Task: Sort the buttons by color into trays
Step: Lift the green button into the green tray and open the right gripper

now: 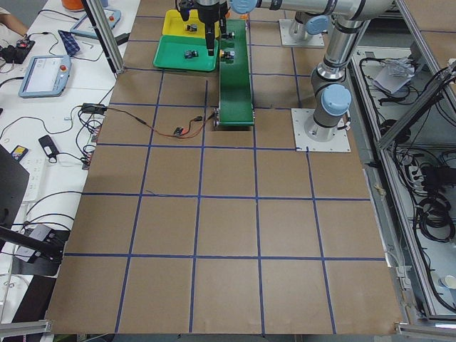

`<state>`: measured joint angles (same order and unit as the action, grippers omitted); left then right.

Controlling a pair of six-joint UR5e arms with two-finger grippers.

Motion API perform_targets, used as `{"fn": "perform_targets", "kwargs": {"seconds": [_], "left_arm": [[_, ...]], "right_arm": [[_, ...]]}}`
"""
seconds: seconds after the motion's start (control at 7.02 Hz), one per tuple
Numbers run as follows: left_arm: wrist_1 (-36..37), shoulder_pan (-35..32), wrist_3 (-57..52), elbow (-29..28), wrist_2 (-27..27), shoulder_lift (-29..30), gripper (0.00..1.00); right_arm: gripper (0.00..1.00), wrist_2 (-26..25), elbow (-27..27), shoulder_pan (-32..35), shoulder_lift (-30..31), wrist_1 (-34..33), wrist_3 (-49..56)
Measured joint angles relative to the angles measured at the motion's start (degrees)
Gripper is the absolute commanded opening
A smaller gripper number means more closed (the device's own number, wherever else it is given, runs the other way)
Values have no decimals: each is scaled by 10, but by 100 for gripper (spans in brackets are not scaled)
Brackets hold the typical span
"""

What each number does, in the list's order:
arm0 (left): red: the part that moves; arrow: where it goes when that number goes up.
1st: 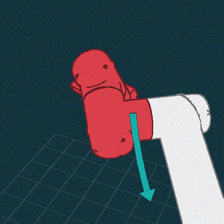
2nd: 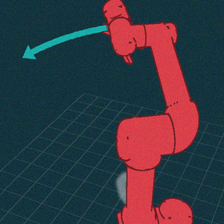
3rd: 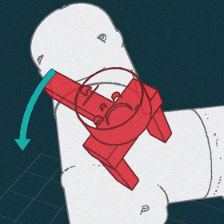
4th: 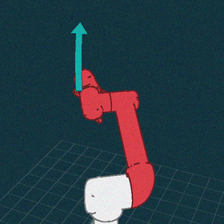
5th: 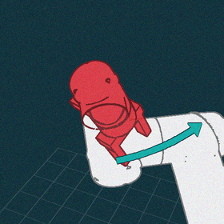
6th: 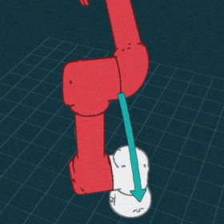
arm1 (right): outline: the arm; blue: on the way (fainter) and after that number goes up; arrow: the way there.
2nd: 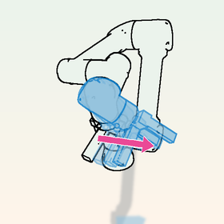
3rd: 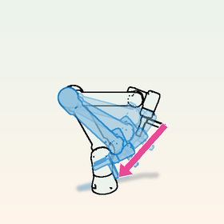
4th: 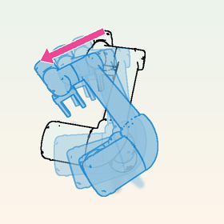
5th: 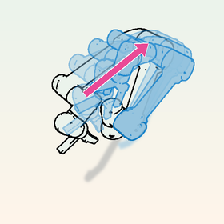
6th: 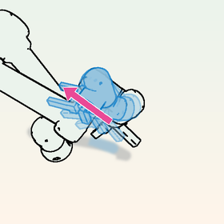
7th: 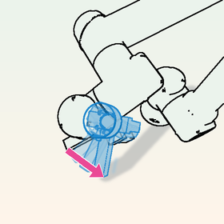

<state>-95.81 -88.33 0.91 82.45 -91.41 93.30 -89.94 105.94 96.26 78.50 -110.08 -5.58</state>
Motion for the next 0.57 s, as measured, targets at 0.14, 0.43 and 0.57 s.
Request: {"fn": "perform_targets", "kwargs": {"seconds": [0.14, 0.43, 0.57], "left_arm": [[0, 0, 0, 0, 0, 0, 100], [-1, 0, -1, 2, -1, -2, 100], [-1, 0, -1, 3, -1, -3, 100]], "right_arm": [[0, -6, -24, -2, -6, -12, 0], [0, -11, -71, -3, -51, -72, -1], [69, -9, -81, -3, -80, -109, -1]]}}
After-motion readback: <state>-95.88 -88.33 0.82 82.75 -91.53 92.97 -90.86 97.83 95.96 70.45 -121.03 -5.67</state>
